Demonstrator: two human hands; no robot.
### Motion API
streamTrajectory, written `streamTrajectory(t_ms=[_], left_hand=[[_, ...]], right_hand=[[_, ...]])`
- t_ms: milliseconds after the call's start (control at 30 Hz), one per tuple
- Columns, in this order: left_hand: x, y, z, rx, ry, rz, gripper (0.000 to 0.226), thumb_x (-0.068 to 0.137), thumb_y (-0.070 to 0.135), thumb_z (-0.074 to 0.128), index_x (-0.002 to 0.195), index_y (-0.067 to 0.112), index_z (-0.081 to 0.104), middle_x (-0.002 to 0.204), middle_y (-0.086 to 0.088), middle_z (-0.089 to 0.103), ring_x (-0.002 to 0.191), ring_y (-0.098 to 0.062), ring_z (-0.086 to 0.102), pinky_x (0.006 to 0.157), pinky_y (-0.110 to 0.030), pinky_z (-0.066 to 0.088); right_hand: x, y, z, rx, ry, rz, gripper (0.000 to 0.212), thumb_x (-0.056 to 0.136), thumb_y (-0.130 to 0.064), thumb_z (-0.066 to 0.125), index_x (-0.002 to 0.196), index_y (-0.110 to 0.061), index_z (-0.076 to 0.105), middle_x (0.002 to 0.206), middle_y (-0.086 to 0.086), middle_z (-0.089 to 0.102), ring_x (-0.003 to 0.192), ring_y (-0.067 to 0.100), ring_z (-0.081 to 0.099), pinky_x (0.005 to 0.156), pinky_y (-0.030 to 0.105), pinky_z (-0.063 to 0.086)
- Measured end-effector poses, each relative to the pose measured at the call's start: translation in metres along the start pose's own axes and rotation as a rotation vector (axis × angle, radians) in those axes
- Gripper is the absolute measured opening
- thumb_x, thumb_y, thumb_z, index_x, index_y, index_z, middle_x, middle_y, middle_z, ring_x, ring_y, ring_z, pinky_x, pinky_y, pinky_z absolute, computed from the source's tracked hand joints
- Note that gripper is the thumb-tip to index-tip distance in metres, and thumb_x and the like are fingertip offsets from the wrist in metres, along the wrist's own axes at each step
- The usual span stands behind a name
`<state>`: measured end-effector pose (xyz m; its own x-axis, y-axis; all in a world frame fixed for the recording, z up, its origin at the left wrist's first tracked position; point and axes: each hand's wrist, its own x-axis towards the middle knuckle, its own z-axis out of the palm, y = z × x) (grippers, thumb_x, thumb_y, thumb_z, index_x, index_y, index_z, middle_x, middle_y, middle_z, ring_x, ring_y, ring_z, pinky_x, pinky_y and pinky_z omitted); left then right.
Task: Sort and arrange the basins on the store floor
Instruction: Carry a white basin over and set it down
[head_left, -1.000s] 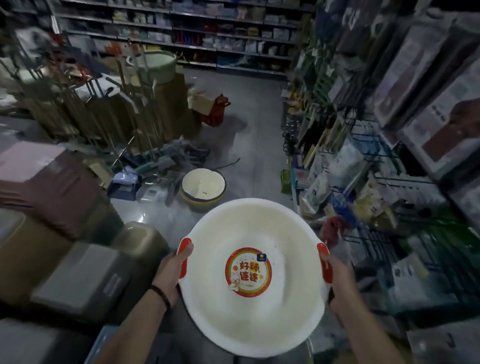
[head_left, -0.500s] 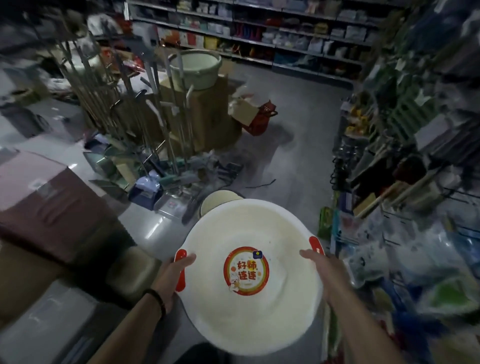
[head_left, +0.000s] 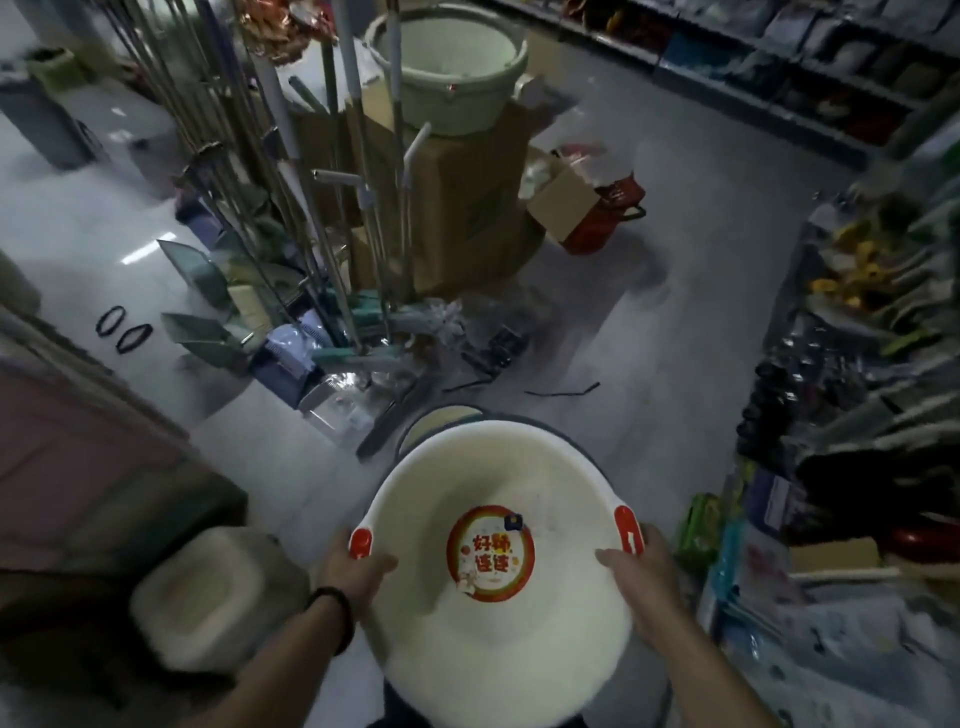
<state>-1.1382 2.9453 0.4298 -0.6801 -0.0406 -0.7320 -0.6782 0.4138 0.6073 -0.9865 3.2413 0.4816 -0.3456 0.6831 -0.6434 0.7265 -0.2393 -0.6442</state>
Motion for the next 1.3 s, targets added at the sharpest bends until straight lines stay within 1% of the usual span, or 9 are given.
streamTrajectory(t_ms=[267,367,467,767,933,1033,1133,1200,1300], left_hand=[[0.160,0.031,0.108,-0.017,0.182,-0.101,0.050,0.080,0.009,0.080,0.118,0.025,0.052,0.101,-0.006,0.063,0.087,-0.027,0.060,0.071,-0.033,0.049],[0.239,0.011,0.141,-0.045,0.213,-0.164,0.051,0.080,0.013,0.080,0.126,0.021,0.059,0.102,-0.006,0.066,0.090,-0.030,0.064,0.083,-0.044,0.057],[0.310,-0.017,0.170,-0.050,0.240,-0.213,0.051,0.081,0.013,0.079,0.128,0.019,0.061,0.100,-0.008,0.069,0.086,-0.031,0.066,0.076,-0.043,0.059],[0.450,-0.089,0.219,-0.003,0.306,-0.241,0.057,0.080,0.026,0.080,0.133,0.025,0.061,0.109,-0.008,0.070,0.097,-0.038,0.067,0.085,-0.054,0.060],[0.473,-0.088,0.225,-0.029,0.249,-0.319,0.058,0.088,0.023,0.076,0.140,0.015,0.054,0.115,-0.006,0.062,0.095,-0.028,0.061,0.067,-0.032,0.054],[0.454,-0.077,0.220,0.003,0.233,-0.350,0.059,0.092,0.022,0.071,0.145,0.011,0.048,0.122,-0.007,0.061,0.098,-0.027,0.060,0.080,-0.037,0.054],[0.410,-0.052,0.208,0.077,0.195,-0.356,0.071,0.091,0.031,0.071,0.152,0.014,0.038,0.145,-0.013,0.054,0.120,-0.031,0.059,0.100,-0.043,0.052],[0.371,-0.030,0.197,0.165,0.154,-0.331,0.060,0.093,0.035,0.067,0.146,0.016,0.046,0.136,-0.009,0.061,0.111,-0.026,0.061,0.088,-0.034,0.053],[0.303,0.010,0.173,0.255,0.084,-0.243,0.039,0.095,0.039,0.062,0.129,0.021,0.063,0.116,0.001,0.068,0.088,-0.013,0.059,0.062,-0.020,0.044]], right_hand=[[0.249,-0.043,0.084,-0.181,-0.140,0.031,0.050,0.077,0.003,0.074,0.118,-0.022,0.059,0.104,0.007,0.070,0.089,0.029,0.069,0.079,0.045,0.062],[0.339,-0.039,0.130,-0.234,-0.192,0.012,0.046,0.079,0.001,0.073,0.115,-0.024,0.059,0.103,0.005,0.071,0.089,0.028,0.069,0.076,0.041,0.061],[0.418,-0.021,0.175,-0.272,-0.231,-0.025,0.044,0.081,-0.001,0.073,0.115,-0.025,0.059,0.103,0.001,0.070,0.090,0.023,0.068,0.071,0.033,0.056],[0.569,0.055,0.272,-0.470,-0.265,-0.072,0.040,0.085,-0.016,0.081,0.123,-0.015,0.068,0.111,0.006,0.074,0.097,0.027,0.070,0.088,0.037,0.057],[0.596,0.054,0.284,-0.653,-0.317,-0.100,0.036,0.092,-0.014,0.073,0.127,-0.006,0.067,0.117,0.013,0.073,0.102,0.031,0.068,0.089,0.036,0.054],[0.581,0.038,0.278,-0.846,-0.332,-0.137,0.040,0.088,-0.018,0.072,0.126,-0.005,0.066,0.118,0.015,0.073,0.105,0.034,0.069,0.093,0.042,0.057],[0.531,0.007,0.270,-0.990,-0.444,-0.217,0.051,0.091,-0.016,0.067,0.139,-0.007,0.055,0.125,0.013,0.070,0.107,0.029,0.067,0.087,0.031,0.053],[0.485,-0.020,0.267,-1.122,-0.543,-0.277,0.056,0.097,-0.024,0.064,0.147,-0.009,0.046,0.138,0.013,0.062,0.120,0.030,0.063,0.092,0.030,0.051],[0.402,-0.063,0.263,-1.226,-0.709,-0.365,0.049,0.101,-0.038,0.059,0.145,-0.016,0.053,0.142,0.010,0.061,0.125,0.029,0.060,0.101,0.035,0.049]])
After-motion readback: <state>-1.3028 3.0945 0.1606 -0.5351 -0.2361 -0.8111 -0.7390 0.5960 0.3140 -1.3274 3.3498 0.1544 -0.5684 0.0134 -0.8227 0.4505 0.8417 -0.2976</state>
